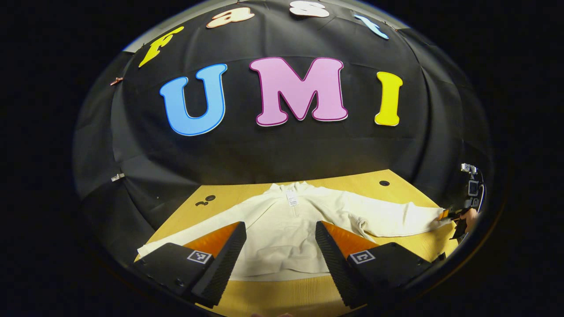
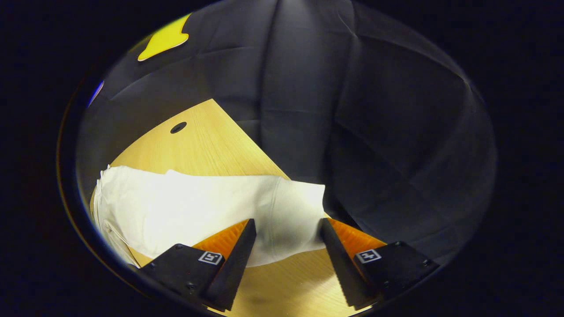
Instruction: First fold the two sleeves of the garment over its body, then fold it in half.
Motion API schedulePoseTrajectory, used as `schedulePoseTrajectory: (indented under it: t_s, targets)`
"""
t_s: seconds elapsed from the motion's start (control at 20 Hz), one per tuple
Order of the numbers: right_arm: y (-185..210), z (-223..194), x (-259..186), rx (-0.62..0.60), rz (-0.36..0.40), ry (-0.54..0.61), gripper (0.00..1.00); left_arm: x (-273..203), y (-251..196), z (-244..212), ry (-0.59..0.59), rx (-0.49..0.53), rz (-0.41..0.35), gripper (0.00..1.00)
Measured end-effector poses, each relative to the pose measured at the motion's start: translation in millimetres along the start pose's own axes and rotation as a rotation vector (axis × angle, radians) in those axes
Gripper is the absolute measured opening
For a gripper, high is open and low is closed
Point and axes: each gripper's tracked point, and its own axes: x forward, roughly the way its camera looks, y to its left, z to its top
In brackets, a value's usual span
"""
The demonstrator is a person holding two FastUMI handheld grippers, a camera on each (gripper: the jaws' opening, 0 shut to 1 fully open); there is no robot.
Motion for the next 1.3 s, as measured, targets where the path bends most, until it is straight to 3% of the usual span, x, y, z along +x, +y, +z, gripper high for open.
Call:
schedulePoseTrajectory:
  t_s: [0.05, 0.15, 0.2, 0.3, 0.35, 0.4, 0.45, 0.5, 0.6, 0.95, 1.3]
  targets:
    - [3.7, 0.2, -0.3, -0.018, 0.018, -0.004, 0.90, 0.2, 0.4, 0.9, 0.000, 0.002, 0.004, 0.98]
    - [17.2, -2.1, 1.9, -0.056, 0.044, -0.007, 0.74, 0.9, 0.7, 0.1, 0.000, -0.001, 0.007, 0.98]
    - [20.4, -3.6, 1.0, -0.072, 0.037, -0.010, 0.44, 1.1, 1.0, -1.0, 0.001, -0.002, 0.008, 0.98]
    - [24.7, -2.5, -1.3, -0.091, 0.059, -0.013, 0.34, 0.7, 2.4, -2.6, 0.003, -0.002, 0.011, 0.98]
    - [28.0, -3.6, -0.1, -0.084, 0.055, -0.011, 0.34, 0.7, 3.4, -1.6, 0.004, -0.001, 0.012, 0.98]
    - [31.1, -2.1, -1.4, -0.093, 0.057, -0.014, 0.25, 1.6, 3.9, -2.2, 0.003, 0.000, 0.014, 0.98]
    - [32.0, -1.0, -0.2, -0.096, 0.055, -0.015, 0.25, 1.6, 5.3, -1.9, 0.003, 0.001, 0.016, 0.98]
    - [30.9, -3.1, -2.7, -0.100, 0.059, -0.014, 0.17, 1.5, 7.6, -3.4, 0.006, 0.001, 0.021, 0.98]
    - [36.4, -2.1, -2.9, -0.102, 0.086, -0.007, 0.10, 1.9, 12.5, -3.6, 0.008, -0.006, 0.031, 0.98]
    - [73.2, 40.3, -23.9, -0.126, 0.139, -0.074, 0.09, -7.5, 47.2, -0.5, 0.022, -0.055, 0.106, 0.98]
    - [182.1, 98.7, -73.0, -0.246, 0.293, -0.204, 0.09, -27.7, 96.8, -9.8, 0.015, -0.106, 0.193, 0.98]
